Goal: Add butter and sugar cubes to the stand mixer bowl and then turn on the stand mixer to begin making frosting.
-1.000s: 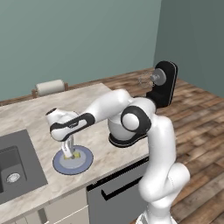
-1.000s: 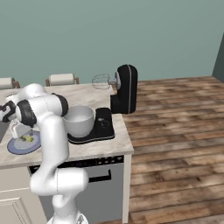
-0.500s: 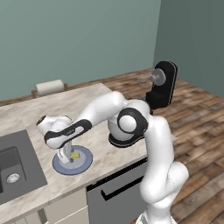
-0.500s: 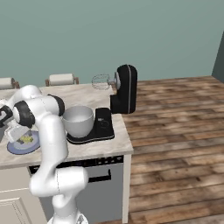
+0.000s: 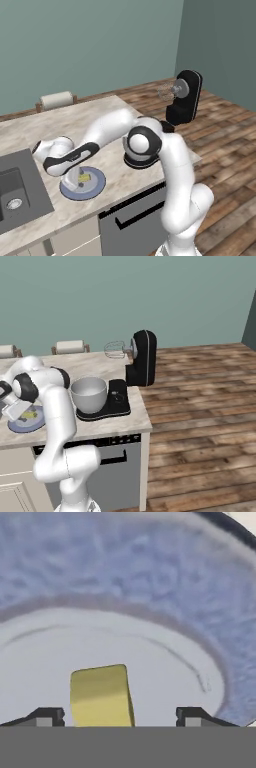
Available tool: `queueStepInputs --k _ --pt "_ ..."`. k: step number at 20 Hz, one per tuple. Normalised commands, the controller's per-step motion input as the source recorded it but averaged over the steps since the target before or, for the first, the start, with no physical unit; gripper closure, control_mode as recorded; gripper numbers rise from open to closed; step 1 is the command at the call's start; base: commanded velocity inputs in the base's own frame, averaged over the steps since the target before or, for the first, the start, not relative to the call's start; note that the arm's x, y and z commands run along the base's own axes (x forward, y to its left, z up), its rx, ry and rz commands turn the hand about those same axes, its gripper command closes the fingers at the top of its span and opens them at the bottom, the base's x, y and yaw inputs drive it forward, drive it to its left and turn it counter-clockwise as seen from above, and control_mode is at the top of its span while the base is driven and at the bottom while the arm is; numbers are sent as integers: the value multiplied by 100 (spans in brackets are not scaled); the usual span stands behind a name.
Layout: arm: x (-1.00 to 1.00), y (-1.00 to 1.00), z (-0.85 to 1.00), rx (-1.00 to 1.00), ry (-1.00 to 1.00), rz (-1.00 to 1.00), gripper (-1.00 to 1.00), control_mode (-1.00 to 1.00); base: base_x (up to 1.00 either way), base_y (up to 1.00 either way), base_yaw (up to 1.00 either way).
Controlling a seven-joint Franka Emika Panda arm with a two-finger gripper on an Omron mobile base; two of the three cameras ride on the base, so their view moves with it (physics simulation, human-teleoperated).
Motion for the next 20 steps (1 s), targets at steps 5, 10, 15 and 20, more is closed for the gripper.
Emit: queueStepInputs --k 5,10,15,20 --pt "-1 0 -85 -1 0 0 100 -100 0 0 0" --pt "-13 -3 -48 0 -4 0 100 -100 0 0 0" --pt "-31 -8 -15 0 -13 -3 100 -100 0 0 0" --pt "-45 -11 0 4 -17 -12 100 -100 0 0 0"
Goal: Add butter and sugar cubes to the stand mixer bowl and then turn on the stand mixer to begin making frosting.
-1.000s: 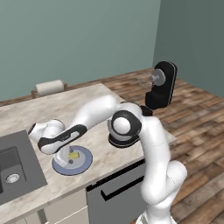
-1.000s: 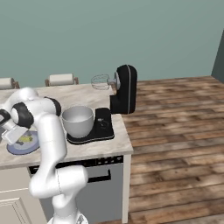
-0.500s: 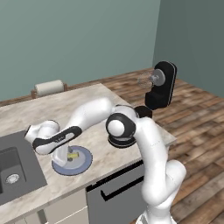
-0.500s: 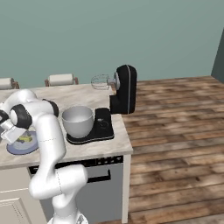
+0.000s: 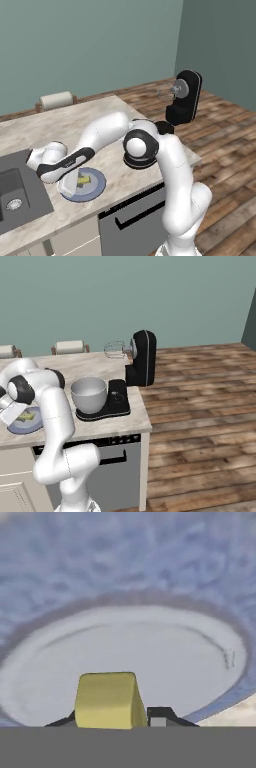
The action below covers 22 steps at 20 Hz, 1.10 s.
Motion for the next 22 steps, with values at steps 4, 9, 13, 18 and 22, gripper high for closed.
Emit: queueStepInputs --k 4,9,13,18,22 --pt "-27 0 28 5 -19 -14 100 -100 0 0 0" --pt "-6 0 87 3 -29 -14 100 -100 0 0 0" --pt "-5 -12 87 4 -27 -15 100 -100 0 0 0" --pt "-4 -44 56 10 -28 -31 100 -100 0 0 0" --pt "0 -53 42 12 -26 -37 100 -100 0 0 0"
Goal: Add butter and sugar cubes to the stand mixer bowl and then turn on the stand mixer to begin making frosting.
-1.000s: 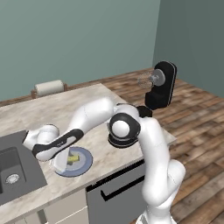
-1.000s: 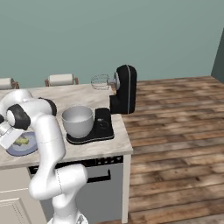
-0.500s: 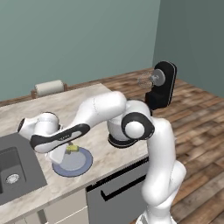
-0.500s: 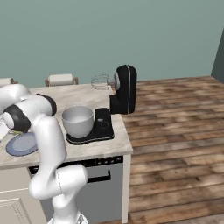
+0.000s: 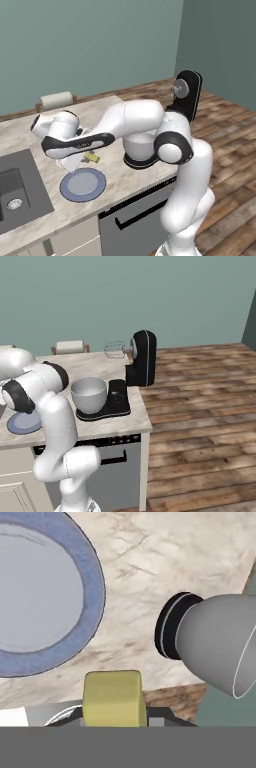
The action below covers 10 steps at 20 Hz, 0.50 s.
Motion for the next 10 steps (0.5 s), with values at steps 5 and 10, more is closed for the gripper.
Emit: queueStepInputs --k 5,10 --pt "0 -57 42 15 -29 -37 100 -100 0 0 0" --pt "0 -55 44 16 -32 -38 100 -100 0 0 0"
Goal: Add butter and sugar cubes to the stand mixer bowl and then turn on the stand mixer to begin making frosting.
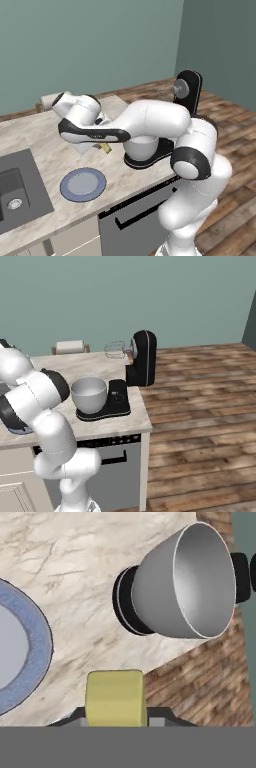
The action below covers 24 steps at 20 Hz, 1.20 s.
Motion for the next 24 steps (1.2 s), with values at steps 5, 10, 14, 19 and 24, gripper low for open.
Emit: queueStepInputs --k 5,10,14,19,24 --pt "0 -56 48 18 -26 -37 100 -100 0 0 0" --pt "0 -69 33 21 -13 -27 100 -100 0 0 0" --pt "0 -75 20 22 -13 -20 100 -100 0 0 0" --pt "2 -71 19 19 -16 -19 100 -100 0 0 0" --pt "13 -38 10 9 -18 -14 100 -100 0 0 0"
